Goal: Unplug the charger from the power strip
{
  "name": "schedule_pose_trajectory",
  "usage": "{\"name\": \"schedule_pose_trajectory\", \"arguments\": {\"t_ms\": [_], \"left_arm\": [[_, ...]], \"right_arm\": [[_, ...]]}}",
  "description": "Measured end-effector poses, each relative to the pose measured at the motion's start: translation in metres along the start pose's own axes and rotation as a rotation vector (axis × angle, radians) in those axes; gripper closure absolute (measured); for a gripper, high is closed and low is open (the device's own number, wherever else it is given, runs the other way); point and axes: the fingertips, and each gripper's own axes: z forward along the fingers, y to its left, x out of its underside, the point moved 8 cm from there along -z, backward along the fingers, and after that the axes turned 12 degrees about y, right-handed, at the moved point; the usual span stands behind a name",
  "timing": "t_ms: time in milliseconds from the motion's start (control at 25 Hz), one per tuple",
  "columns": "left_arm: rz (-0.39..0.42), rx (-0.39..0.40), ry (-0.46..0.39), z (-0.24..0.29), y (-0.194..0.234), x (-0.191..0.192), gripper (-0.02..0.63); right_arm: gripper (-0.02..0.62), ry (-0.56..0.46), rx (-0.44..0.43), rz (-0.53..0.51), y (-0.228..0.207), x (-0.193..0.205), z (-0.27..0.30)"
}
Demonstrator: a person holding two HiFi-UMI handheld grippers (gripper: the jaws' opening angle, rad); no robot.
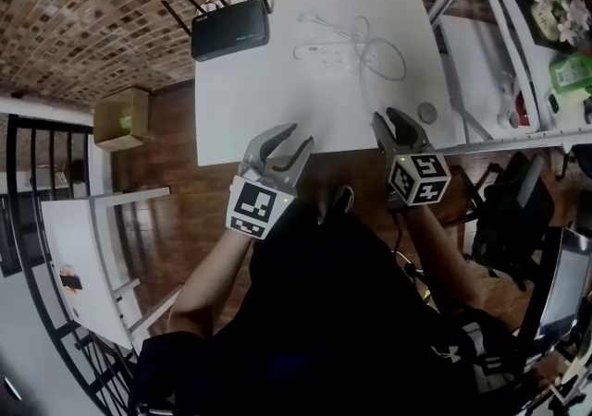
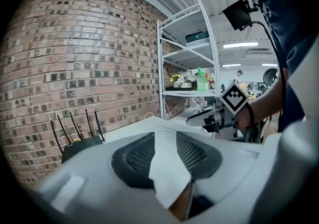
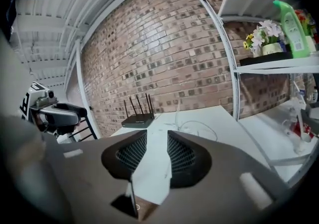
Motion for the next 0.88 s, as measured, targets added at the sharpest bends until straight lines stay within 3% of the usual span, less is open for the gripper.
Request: {"name": "schedule_pose_trajectory", "arguments": {"t_ms": [560,640,760,880], "left_arm": [[0.318,0.225,0.157,0.161,0.098,0.003,0.345],[0.359,0.235,0.191,0.184,0.104,0.009,0.342],[0.384,0.244,0.251,0.210,0.109,0.019,0.338],[0.387,0.239,0.301,0.231,0.113,0.023,0.325]], "right_arm": [[0.474,0.204,0.271,0.017,-0.054,0.009,0.103],[0.474,0.173,0.248,0.033,-0.039,-0.006,0.104],[0.493,0.128,0.128,0.039,0.008,-0.026,0.111],[0.494,0.171,0.032,0.080,0.033,-0.016,0.140]]}}
